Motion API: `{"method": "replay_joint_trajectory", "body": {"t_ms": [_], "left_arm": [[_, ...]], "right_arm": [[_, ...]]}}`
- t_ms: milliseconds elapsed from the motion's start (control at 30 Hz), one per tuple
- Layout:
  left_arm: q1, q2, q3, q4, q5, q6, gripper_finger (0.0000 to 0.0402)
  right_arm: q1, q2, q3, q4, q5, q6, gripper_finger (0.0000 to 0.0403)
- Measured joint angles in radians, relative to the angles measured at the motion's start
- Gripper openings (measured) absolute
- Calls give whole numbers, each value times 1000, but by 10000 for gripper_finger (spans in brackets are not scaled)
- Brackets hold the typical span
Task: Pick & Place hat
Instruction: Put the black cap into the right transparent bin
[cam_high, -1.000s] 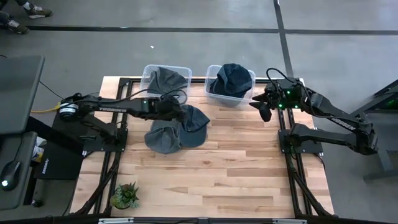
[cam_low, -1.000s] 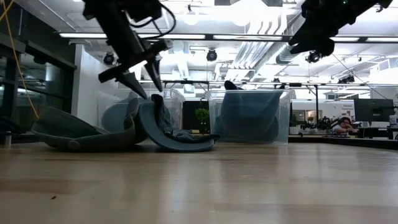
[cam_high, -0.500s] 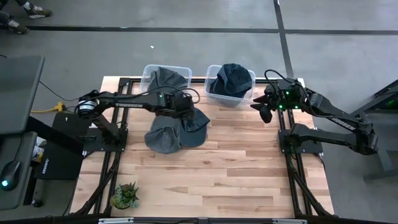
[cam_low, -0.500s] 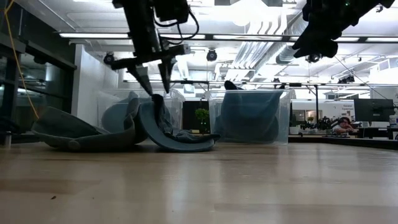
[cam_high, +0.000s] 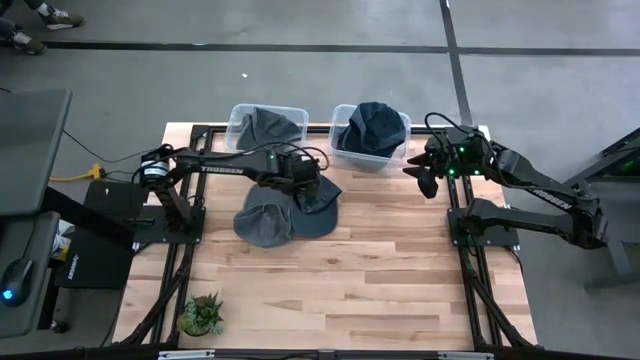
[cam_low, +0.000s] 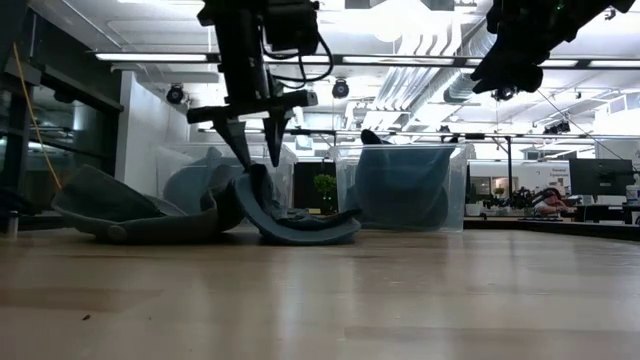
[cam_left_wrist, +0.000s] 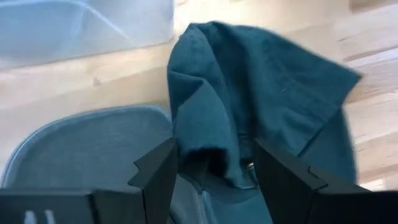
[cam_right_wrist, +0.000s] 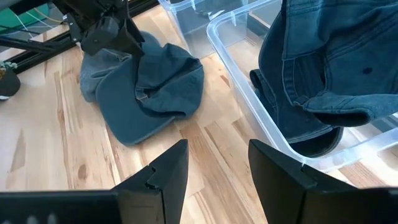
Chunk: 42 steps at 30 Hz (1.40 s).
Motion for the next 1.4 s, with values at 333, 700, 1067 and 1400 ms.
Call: {"method": "replay_joint_trajectory", "body": {"t_ms": [333,700,1067,1400], "left_arm": [[2,0,-1,-25,-9,-26,202],[2,0,0,-41,-2,-29,202],[3,16,0,-17,52,-28,202],[3,13,0,-10,74,-21,138]], "right_arm": [[0,0,0,-8,0,-8,162],[0,0,0,-8,0,-9,162],[0,0,0,-8,0,-18,162],[0,0,0,-14,3,-18,162]]}}
